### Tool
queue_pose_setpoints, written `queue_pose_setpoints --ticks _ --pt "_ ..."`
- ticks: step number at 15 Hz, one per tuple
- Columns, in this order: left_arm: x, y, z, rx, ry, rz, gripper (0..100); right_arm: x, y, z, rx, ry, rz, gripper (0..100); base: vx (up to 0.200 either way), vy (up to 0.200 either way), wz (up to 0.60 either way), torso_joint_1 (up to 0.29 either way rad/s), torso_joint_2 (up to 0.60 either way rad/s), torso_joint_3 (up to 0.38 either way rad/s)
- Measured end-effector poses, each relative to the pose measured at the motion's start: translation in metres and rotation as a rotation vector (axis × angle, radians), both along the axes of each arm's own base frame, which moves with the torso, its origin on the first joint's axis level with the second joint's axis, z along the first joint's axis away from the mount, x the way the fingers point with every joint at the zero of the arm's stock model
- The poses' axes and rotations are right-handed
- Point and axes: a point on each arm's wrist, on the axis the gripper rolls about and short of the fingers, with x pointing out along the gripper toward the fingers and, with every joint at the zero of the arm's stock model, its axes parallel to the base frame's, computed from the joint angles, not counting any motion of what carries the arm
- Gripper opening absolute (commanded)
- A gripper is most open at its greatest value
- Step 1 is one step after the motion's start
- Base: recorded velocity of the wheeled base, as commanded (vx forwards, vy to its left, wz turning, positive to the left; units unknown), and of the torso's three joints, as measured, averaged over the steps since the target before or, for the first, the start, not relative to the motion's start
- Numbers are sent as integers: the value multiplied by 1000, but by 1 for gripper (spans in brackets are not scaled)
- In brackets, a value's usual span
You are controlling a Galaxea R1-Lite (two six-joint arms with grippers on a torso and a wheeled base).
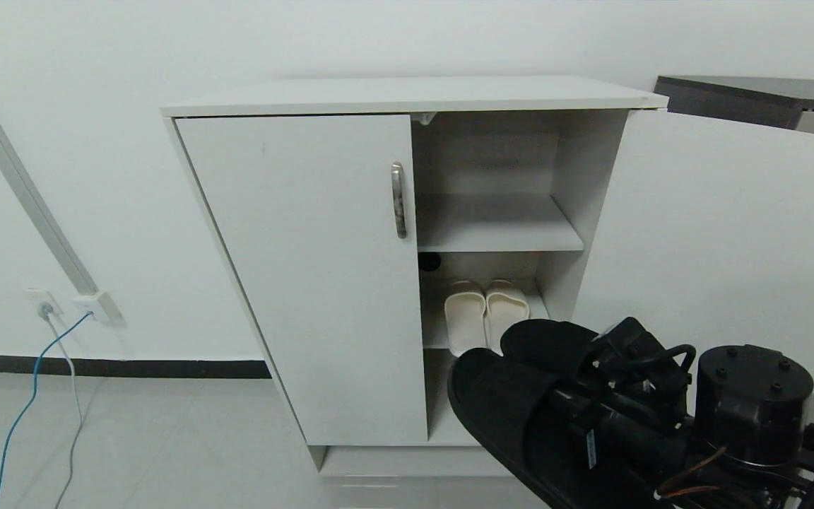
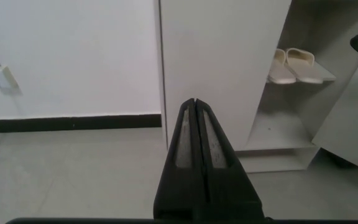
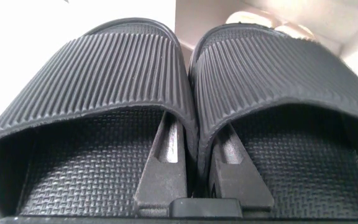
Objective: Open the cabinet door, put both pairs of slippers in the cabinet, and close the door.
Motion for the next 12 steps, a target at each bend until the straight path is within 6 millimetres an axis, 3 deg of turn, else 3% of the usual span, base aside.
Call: queue_pose_setpoints --ticks 3,8,12 --pt "0 0 0 0 1 0 0 -5 10 3 13 -8 23 0 0 0 0 0 0 0" --pt "0 0 0 1 1 0 0 5 48 12 85 -34 -177 0 0 0 0 0 0 0" --pt "0 0 0 1 1 0 0 20 77 21 65 42 -321 0 0 0 0 0 0 0"
